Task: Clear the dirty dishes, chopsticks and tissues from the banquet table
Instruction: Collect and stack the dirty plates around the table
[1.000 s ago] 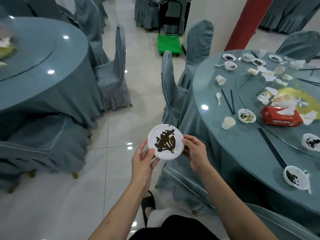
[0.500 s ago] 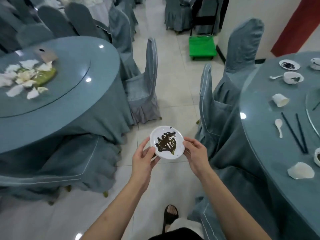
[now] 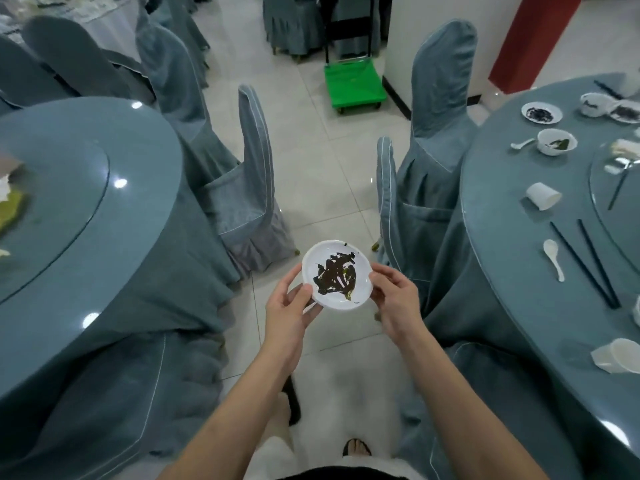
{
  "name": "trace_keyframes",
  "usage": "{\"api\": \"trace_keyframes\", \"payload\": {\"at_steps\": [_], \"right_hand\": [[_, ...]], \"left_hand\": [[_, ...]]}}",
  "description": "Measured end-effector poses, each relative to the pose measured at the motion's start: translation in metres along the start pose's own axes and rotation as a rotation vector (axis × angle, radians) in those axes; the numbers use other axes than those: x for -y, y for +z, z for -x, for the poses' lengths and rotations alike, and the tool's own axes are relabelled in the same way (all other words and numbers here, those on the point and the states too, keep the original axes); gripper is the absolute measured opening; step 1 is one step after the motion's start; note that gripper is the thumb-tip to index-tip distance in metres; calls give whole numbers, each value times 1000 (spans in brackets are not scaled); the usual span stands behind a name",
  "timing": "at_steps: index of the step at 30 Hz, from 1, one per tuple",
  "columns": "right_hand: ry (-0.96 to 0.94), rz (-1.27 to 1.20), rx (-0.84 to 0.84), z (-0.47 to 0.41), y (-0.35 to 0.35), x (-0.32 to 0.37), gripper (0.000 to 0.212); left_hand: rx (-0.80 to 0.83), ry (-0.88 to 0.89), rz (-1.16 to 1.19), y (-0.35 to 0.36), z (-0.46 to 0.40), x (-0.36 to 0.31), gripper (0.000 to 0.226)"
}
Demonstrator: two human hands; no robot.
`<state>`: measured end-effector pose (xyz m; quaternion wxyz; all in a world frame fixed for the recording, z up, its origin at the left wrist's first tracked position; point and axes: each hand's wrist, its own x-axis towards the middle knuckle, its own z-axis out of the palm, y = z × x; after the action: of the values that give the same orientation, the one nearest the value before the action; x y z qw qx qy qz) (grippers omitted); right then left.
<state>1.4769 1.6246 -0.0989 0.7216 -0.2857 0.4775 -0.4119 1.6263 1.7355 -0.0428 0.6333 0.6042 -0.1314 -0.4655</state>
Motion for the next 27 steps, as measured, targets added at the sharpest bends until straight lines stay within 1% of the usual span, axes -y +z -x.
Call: {"api": "trace_keyframes", "payload": {"at_steps": [6,9,13,17,22,27], "right_hand": [[-95,19,-143,-58,49,21,18],[-130,7,-220,-85,81,35,18],[-171,-16,-290,-118,126,51,19],[-218,-21,-378,-155,165,56,20],[-247,-47,-441,-206,184,79,21],[-285,-97,-461,-276,190,106,17]], "left_hand": [[121,-48,24,3,-96,-36,38],[172,-86,29,4,-147,-65,40],[269,-87,48,4,-203,-104,40],[305,-102,25,9,-260,-126,38],[379,-115,-32,28,-323,-143,39],[432,-107,-79,74,-398,-155,38]]}}
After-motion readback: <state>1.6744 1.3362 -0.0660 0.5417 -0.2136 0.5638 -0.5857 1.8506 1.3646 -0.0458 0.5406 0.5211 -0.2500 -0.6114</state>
